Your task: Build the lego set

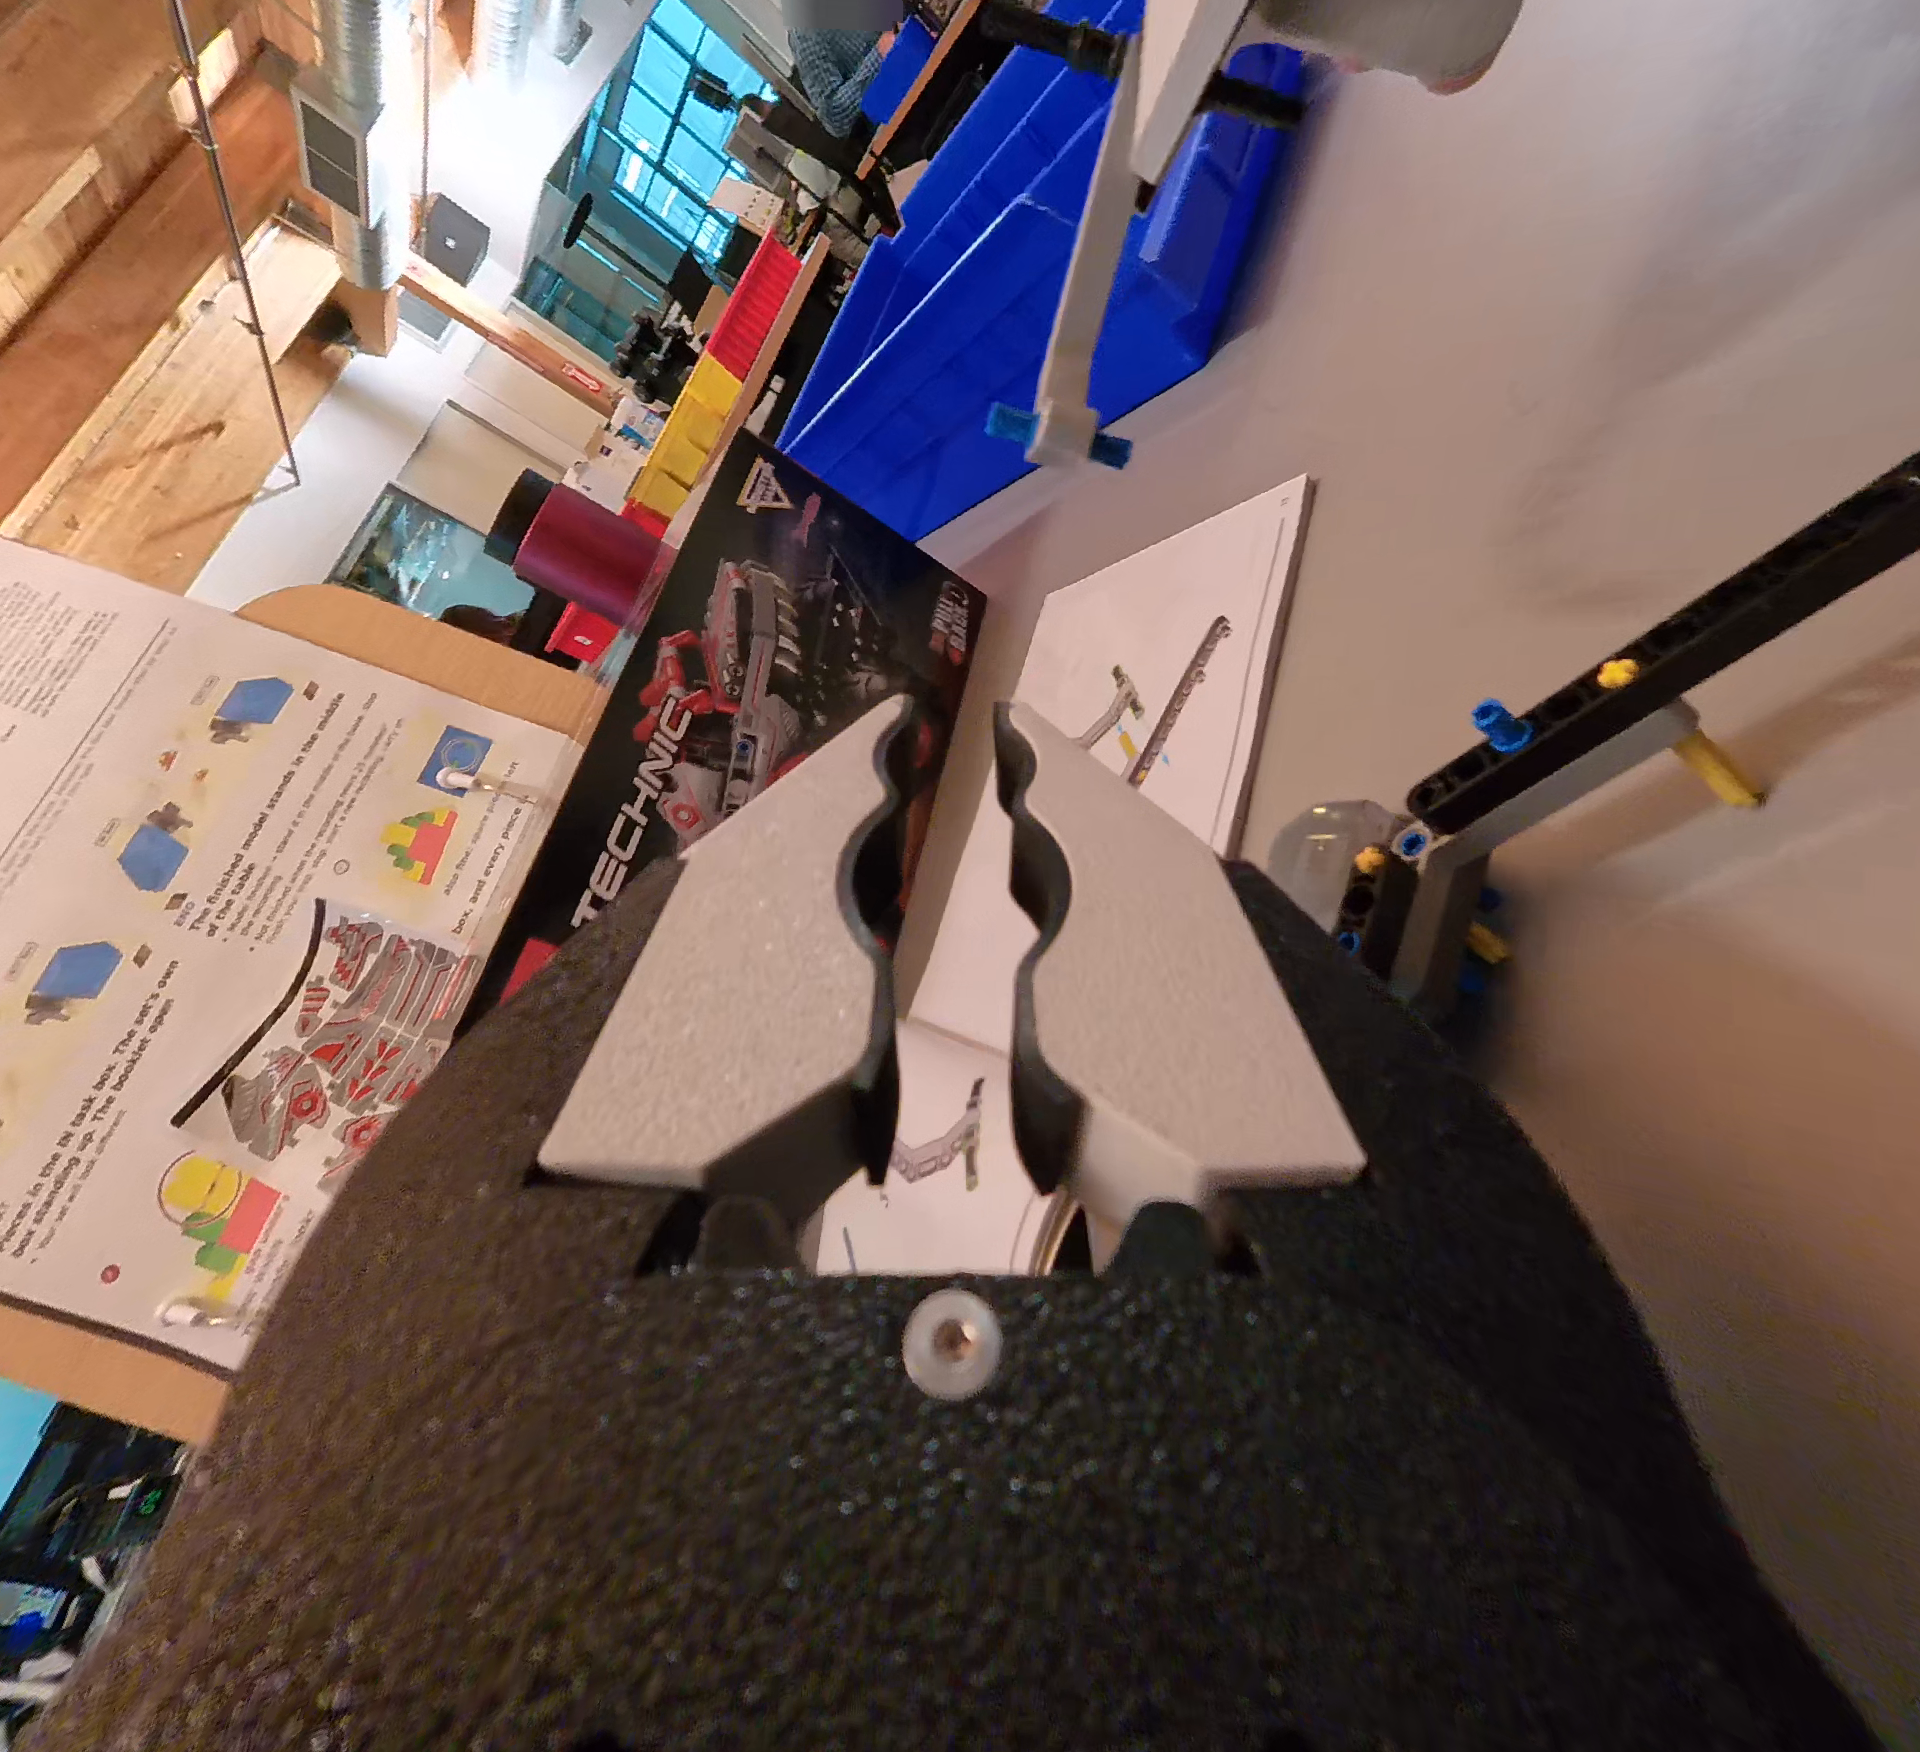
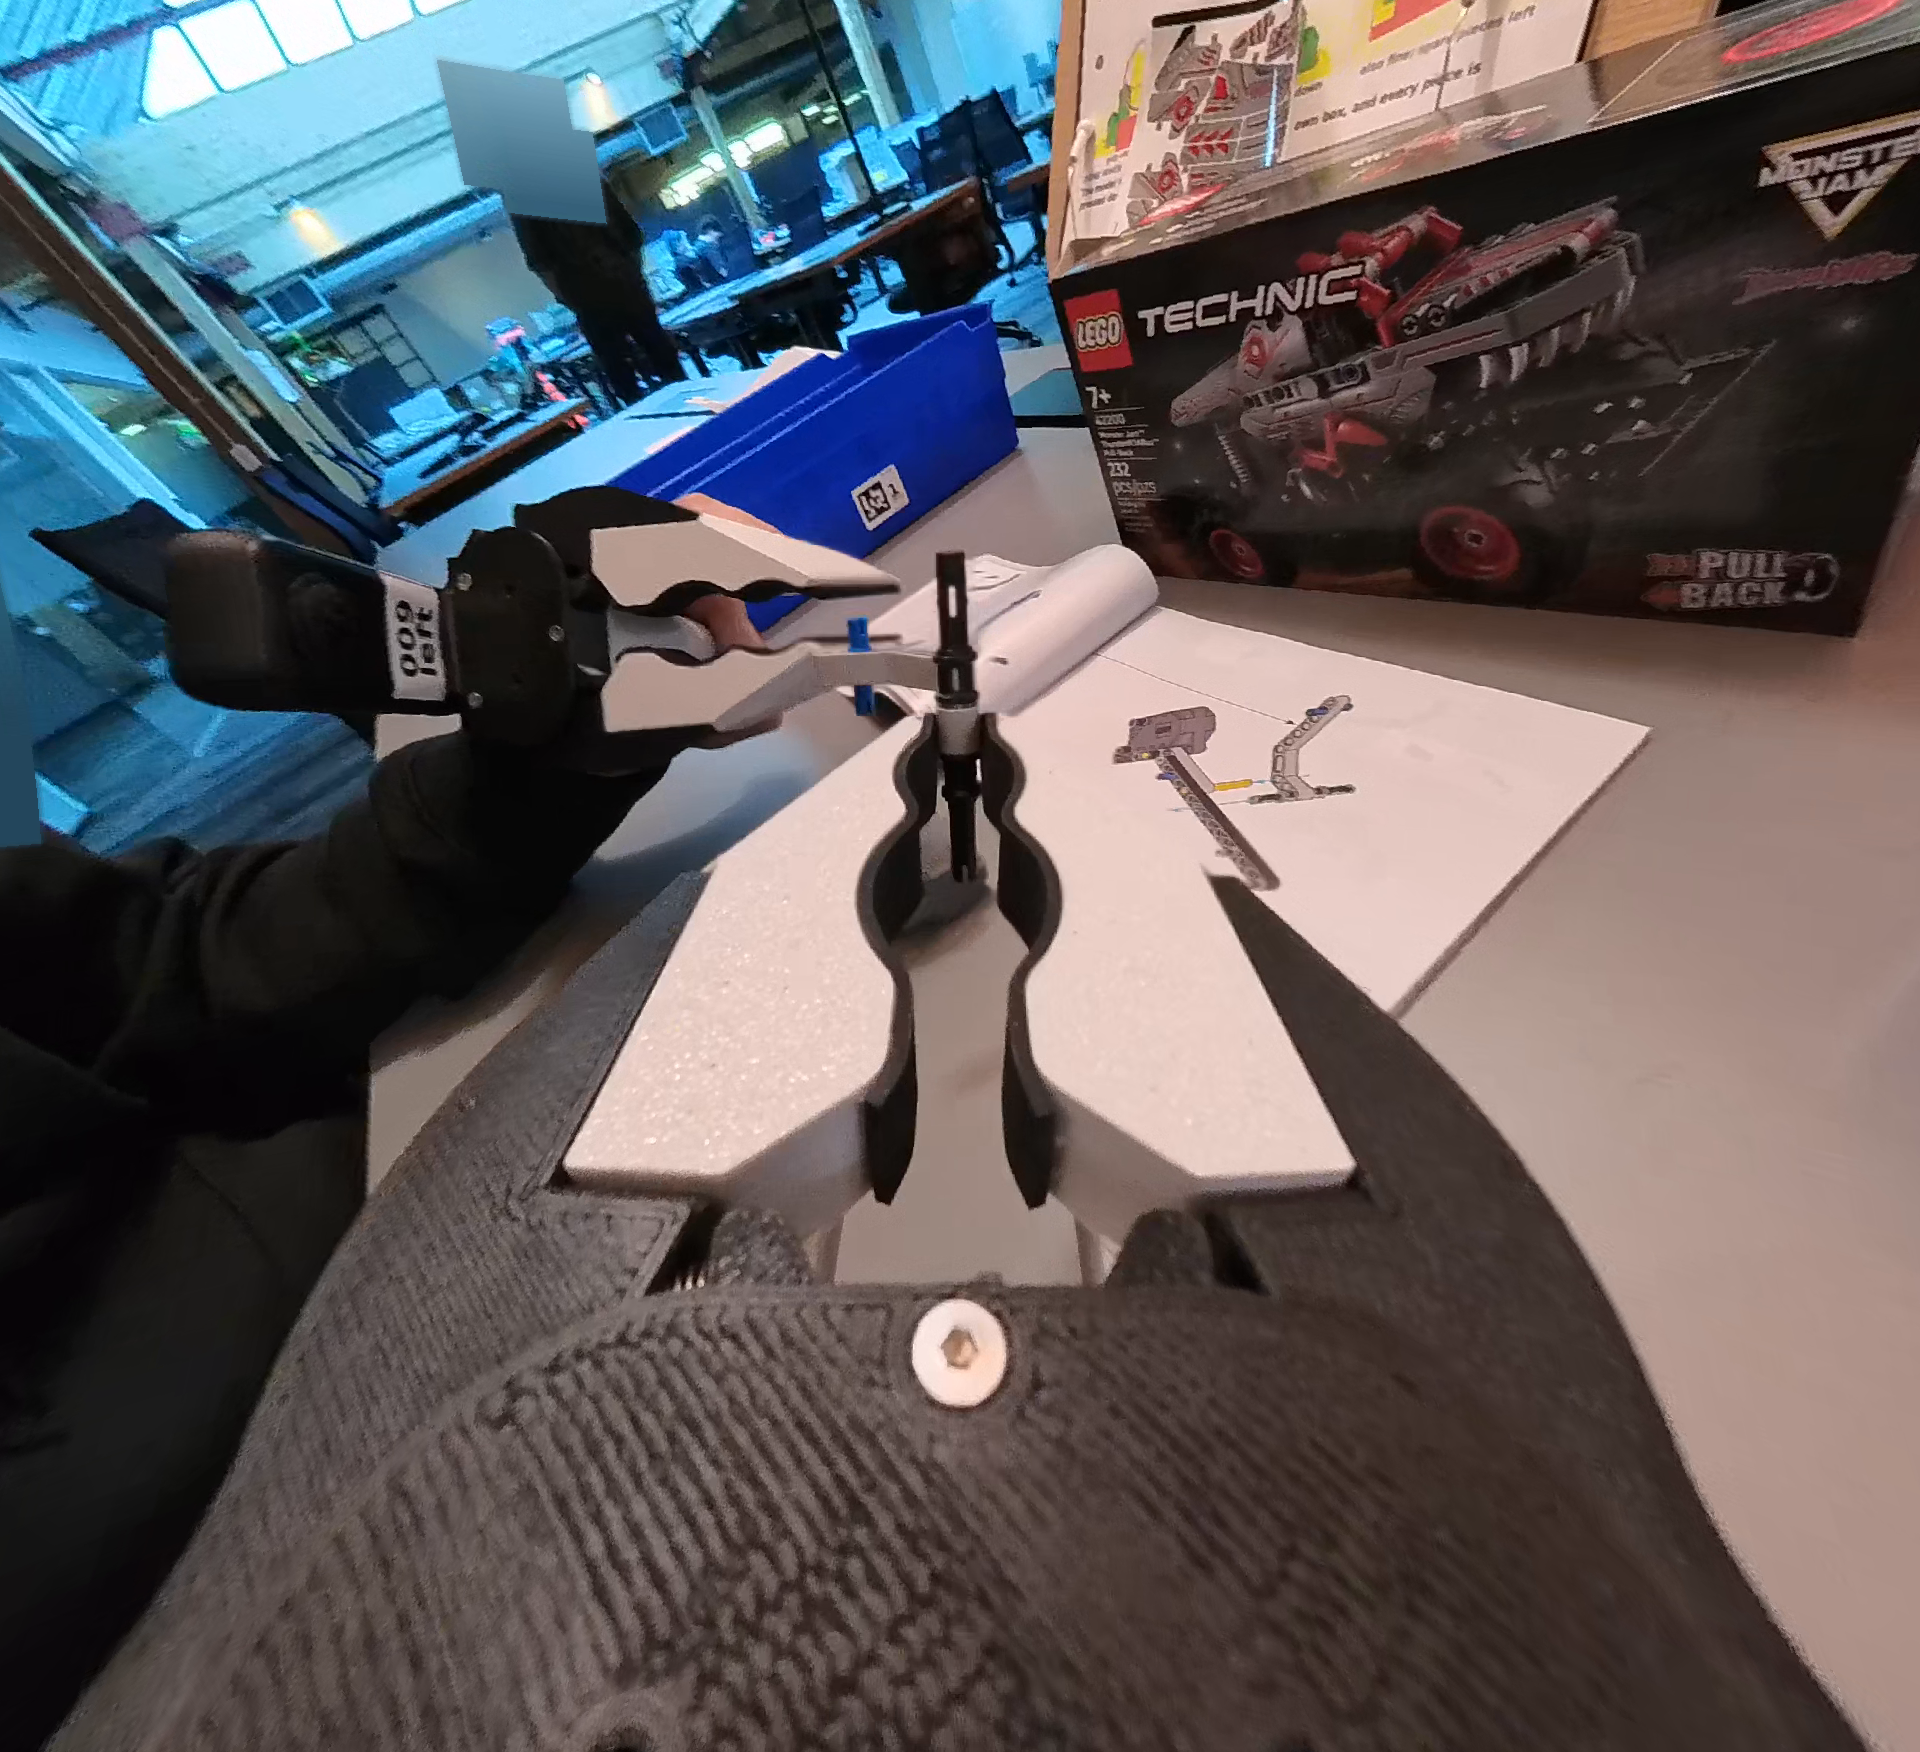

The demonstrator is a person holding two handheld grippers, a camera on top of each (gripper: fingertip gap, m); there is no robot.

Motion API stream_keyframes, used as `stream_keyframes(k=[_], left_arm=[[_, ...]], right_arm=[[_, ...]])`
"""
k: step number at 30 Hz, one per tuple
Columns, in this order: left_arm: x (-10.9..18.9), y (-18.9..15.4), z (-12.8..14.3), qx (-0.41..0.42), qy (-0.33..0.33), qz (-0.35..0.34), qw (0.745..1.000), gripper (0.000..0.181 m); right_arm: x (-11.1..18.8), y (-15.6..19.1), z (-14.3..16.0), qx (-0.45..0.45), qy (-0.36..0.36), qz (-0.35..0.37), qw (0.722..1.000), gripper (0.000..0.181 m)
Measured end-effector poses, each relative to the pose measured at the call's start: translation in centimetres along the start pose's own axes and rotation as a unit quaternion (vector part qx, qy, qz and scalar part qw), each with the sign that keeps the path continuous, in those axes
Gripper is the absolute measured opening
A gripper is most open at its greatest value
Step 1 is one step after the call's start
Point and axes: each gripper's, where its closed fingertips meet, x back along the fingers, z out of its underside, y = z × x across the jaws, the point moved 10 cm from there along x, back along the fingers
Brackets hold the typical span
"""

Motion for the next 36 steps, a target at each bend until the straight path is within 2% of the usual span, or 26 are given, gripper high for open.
stream_keyframes(k=[9, 16, 36], left_arm=[[0.1, -0.6, -0.9, 0.011, -0.045, 0.027, 0.999, 0.019], [0.7, -0.3, -1.6, 0.046, -0.101, 0.031, 0.993, 0.019], [0.4, -0.7, -1.2, 0.031, -0.087, 0.032, 0.995, 0.019]], right_arm=[[-1.3, 1.0, 0.0, -0.04, -0.015, -0.09, 0.995, 0.004], [-2.5, 1.2, 0.5, -0.063, -0.011, -0.128, 0.99, 0.005], [-2.1, 0.8, 0.3, -0.06, -0.02, -0.102, 0.993, 0.005]])
